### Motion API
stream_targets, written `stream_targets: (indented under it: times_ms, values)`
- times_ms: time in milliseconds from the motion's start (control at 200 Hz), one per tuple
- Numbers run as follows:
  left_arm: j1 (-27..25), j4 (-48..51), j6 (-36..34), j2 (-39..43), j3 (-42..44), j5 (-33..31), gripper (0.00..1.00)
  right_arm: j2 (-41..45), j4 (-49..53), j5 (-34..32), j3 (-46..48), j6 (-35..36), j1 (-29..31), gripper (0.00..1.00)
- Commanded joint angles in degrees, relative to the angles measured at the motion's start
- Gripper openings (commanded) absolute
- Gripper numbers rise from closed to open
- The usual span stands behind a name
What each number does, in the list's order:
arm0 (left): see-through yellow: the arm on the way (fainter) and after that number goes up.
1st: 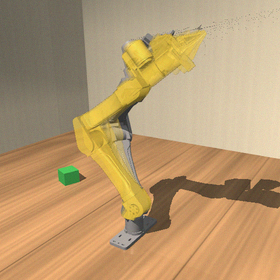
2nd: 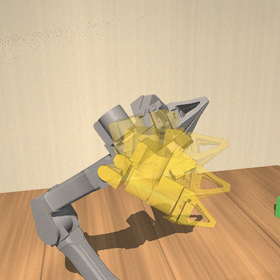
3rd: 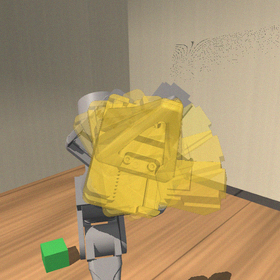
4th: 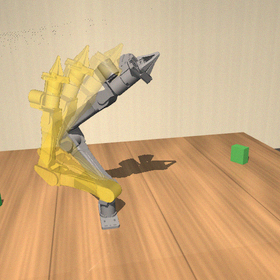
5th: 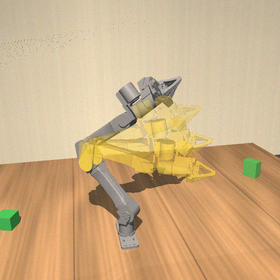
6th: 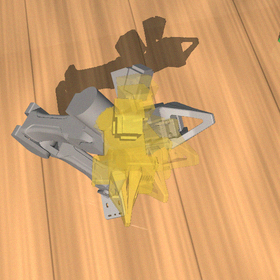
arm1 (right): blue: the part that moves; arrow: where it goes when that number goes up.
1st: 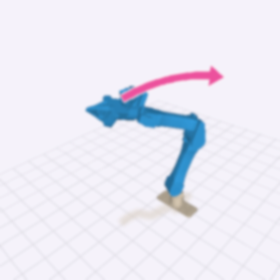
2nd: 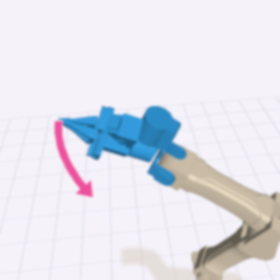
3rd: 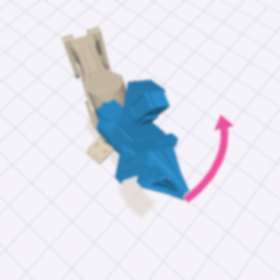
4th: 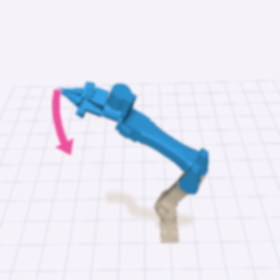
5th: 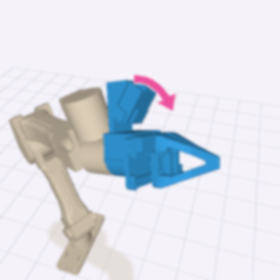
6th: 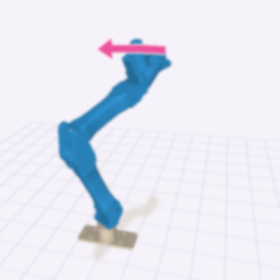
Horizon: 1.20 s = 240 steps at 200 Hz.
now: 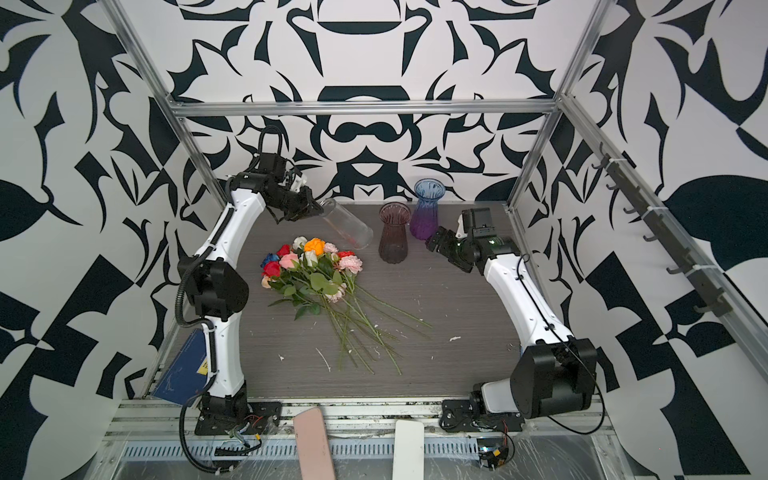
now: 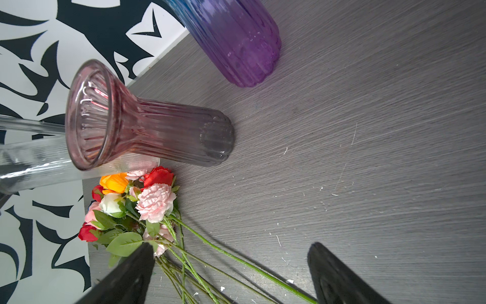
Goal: Arrange the flowers into the vase
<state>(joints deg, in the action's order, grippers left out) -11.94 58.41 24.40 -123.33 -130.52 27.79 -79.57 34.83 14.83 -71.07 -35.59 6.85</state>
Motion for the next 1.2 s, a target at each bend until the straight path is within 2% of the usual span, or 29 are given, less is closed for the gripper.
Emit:
stream_targets:
  times_ms: [0,375,555,935,1195]
  values:
    - [-1.43,-0.19,0.12,6.00,0.96,5.05,0.00,1.14,-1.61,0.46,0.50,0.61,0.27,0.95]
    - [-4.10,-3.27,-0.78,15.28,18.28,6.46,0.00,2.70,-2.52,0.27,3.20,-0.26,0.27,0.95]
    - [-6.21,-6.48,0.81,16.63,24.46,6.43,0.00,2.47,-3.27,0.64,3.91,-1.13,0.44,0.94]
    - [-8.16,-10.35,3.59,15.59,25.97,4.29,0.00,2.73,-3.36,0.83,4.35,-1.83,1.00,0.94]
    - [-9.03,-2.91,-1.21,14.55,22.25,-0.85,0.00,3.25,-3.27,0.88,5.12,-1.80,0.98,0.94]
